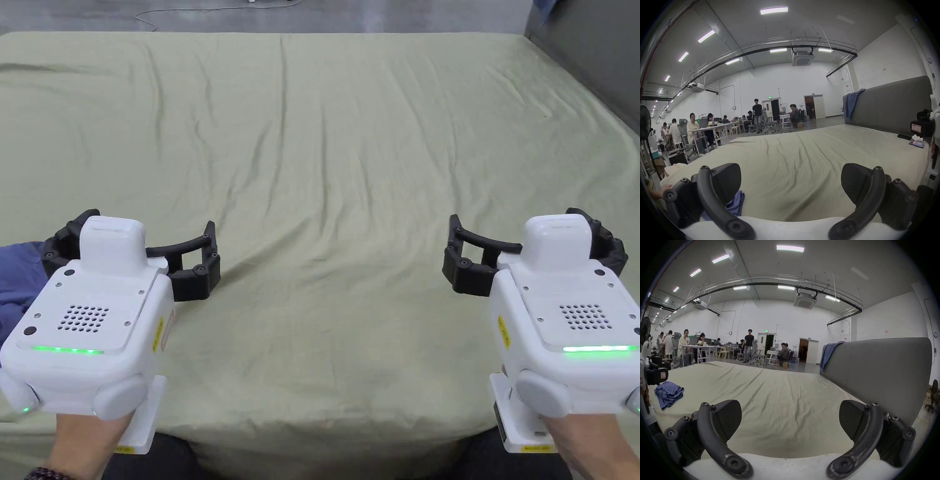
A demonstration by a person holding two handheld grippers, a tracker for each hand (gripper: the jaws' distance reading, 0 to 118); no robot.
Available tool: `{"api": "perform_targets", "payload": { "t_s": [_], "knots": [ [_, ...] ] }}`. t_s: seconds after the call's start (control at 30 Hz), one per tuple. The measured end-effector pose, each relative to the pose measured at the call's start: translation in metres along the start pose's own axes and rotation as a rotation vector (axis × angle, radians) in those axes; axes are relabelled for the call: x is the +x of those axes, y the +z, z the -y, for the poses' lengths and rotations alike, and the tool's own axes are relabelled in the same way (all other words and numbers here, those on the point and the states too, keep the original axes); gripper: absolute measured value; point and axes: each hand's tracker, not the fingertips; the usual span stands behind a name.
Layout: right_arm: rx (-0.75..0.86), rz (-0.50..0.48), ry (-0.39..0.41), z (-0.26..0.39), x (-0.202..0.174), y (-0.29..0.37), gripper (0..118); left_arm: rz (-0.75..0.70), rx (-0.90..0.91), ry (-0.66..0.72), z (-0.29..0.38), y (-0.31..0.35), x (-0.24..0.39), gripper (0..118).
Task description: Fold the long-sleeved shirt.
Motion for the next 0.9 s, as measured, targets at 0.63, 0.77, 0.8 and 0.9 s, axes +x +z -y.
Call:
{"api": "perform_targets", "payload": {
  "t_s": [0.63,0.77,0.8,0.9],
  "knots": [
    [0.012,-0.027,0.000,0.0000,0.0018,0.0026,118,0.009,0.000,-0.016,0.0002,0.0009,0.0018,118],
    [0.013,-0.028,0.001,0.0000,0.0017,0.0026,118,0.010,0.000,-0.016,-0.0004,0.0013,0.0020,118],
    [0.013,-0.028,0.001,0.0000,0.0017,0.0026,118,0.012,-0.001,-0.005,-0.0008,0.0013,0.0018,118],
    [0.009,-0.030,0.001,-0.0001,0.0014,0.0026,118,0.012,-0.004,0.007,-0.0015,0.0011,0.0013,118]
  ]
}}
